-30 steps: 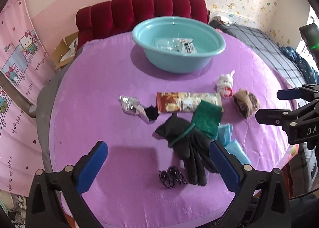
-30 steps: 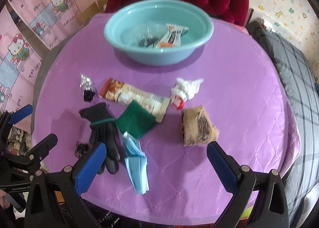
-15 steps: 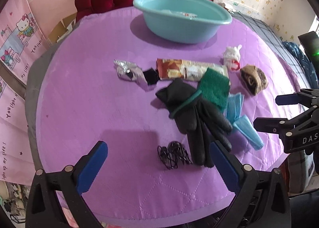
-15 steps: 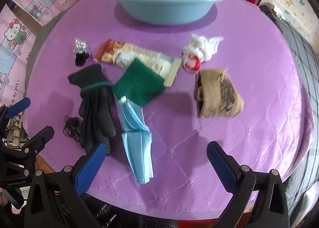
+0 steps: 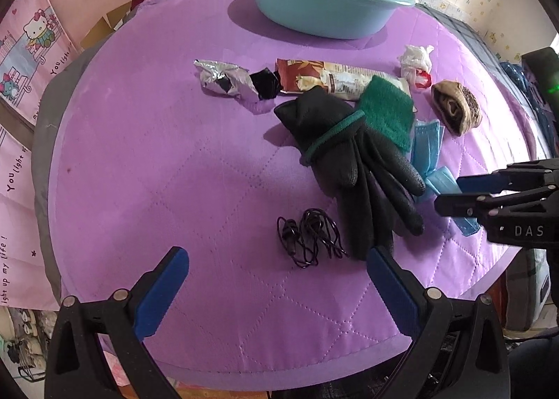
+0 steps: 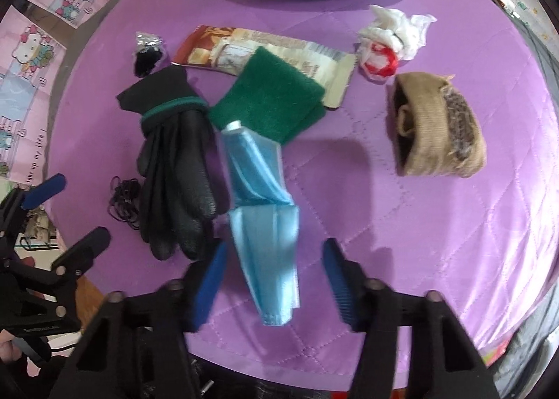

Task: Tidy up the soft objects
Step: 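Grasp the blue face mask with the right tool while the left tool grasps the black earphone cable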

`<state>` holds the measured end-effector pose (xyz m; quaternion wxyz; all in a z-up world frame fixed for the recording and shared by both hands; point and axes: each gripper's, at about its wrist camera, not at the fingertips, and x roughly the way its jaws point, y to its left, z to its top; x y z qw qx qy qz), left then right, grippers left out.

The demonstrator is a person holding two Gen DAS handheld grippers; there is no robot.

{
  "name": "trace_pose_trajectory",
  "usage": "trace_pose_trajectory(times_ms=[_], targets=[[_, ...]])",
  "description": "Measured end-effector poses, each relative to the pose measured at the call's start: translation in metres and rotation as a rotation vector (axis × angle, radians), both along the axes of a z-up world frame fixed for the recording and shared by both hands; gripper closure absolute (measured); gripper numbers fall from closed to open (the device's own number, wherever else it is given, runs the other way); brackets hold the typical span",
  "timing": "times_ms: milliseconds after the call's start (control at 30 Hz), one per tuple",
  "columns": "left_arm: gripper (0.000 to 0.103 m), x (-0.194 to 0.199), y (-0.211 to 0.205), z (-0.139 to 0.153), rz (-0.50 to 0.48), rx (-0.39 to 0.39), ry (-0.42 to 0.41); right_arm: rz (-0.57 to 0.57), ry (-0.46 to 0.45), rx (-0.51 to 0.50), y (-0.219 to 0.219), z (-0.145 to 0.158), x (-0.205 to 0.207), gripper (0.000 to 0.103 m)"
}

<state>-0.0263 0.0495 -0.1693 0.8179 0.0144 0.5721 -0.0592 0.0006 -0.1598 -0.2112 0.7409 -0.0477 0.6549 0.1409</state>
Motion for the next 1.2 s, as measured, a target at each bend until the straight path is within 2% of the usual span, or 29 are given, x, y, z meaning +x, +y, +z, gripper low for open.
trace_pose_trajectory(times_ms=[33,67,133,400,667,767,833,900,933,1000,1200], targets=[[0.0,0.0,0.0,0.0,0.0,0.004,0.001,0.003,-0.002,0.009,0.001,0.0,-0.001,0.076],[0.0,0.0,-0.001,-0.001,0.001,0.007,0.001,0.006,-0.009,0.013,0.002,0.001,-0.002,0.092],[0.0,0.002,0.0,-0.001,0.012,0.004,0.001,0.007,-0.034,0.022,0.002,0.004,-0.005,0.097],[0.0,0.01,0.008,-0.004,0.079,-0.04,0.02,-0.001,-0.098,0.025,-0.007,0.029,-0.008,0.098],[0.001,0.019,0.001,-0.011,0.104,-0.067,0.032,0.021,-0.114,0.009,-0.01,0.034,-0.007,0.098],[0.011,0.02,-0.001,-0.015,0.118,-0.071,0.036,0.029,-0.118,0.009,-0.013,0.036,-0.006,0.098],[0.023,0.021,-0.003,-0.016,0.122,-0.072,0.037,0.033,-0.117,0.009,-0.013,0.034,-0.007,0.097],[0.03,0.021,-0.005,-0.019,0.115,-0.083,0.047,0.038,-0.115,0.009,-0.015,0.033,-0.008,0.097],[0.048,0.021,-0.007,-0.02,0.11,-0.099,0.051,0.039,-0.114,0.008,-0.015,0.033,-0.009,0.097],[0.077,0.019,-0.009,-0.02,0.104,-0.124,0.054,0.041,-0.114,0.007,-0.016,0.033,-0.009,0.098],[0.081,0.016,-0.014,-0.013,0.081,-0.132,0.045,0.042,-0.105,0.013,-0.019,0.033,-0.009,0.098]])
